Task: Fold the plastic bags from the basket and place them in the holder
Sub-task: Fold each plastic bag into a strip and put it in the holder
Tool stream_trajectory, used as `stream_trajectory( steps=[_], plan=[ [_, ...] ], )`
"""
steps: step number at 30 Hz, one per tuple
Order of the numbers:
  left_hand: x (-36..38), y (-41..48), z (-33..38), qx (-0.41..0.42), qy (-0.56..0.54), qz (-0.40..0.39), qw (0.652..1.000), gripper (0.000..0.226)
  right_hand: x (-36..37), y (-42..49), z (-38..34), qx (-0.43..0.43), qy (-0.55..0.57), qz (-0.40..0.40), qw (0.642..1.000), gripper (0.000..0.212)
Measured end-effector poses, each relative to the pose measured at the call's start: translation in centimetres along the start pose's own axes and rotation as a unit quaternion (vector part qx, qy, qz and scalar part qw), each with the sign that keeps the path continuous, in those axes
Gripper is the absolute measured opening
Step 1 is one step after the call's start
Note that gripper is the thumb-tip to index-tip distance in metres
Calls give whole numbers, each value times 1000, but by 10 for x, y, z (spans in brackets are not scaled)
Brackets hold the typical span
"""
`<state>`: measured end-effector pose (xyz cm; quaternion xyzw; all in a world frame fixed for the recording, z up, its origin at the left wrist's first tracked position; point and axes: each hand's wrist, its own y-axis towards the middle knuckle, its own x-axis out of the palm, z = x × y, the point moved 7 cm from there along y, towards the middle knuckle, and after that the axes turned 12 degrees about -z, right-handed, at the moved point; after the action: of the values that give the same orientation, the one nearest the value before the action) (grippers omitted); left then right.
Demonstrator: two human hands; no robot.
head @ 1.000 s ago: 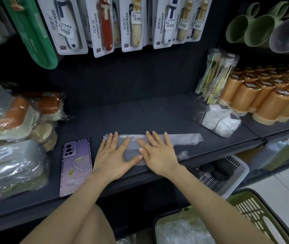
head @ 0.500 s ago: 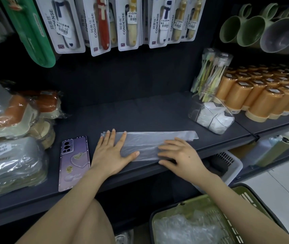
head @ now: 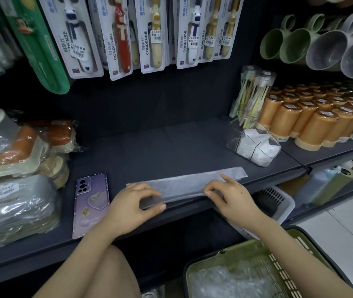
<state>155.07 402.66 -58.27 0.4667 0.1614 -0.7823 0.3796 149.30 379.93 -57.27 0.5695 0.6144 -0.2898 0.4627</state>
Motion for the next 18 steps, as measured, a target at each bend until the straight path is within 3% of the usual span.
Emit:
stream_trajectory(
  steps=[2, 7, 10, 14, 18],
  plan=[
    [3, 0, -5, -6, -45, -27, 999, 70, -6, 0, 0, 26, 46, -49, 997, 15],
    [-1, 6, -20, -75, -159, -45, 983, 15, -8, 19, 3, 65, 89, -107, 988, 30],
    [-4, 7, -27, -118, -262, -49, 956, 31, -4, 32, 14, 98, 113, -119, 982, 30],
    [-10, 9, -39, -153, -311, 18, 938, 47, 4, 38, 24, 137, 178, -126, 966, 21],
    [-13, 8, -44, -185, -302, 85, 931, 24, 3, 37, 28, 174, 269, -100, 942, 30]
  ],
)
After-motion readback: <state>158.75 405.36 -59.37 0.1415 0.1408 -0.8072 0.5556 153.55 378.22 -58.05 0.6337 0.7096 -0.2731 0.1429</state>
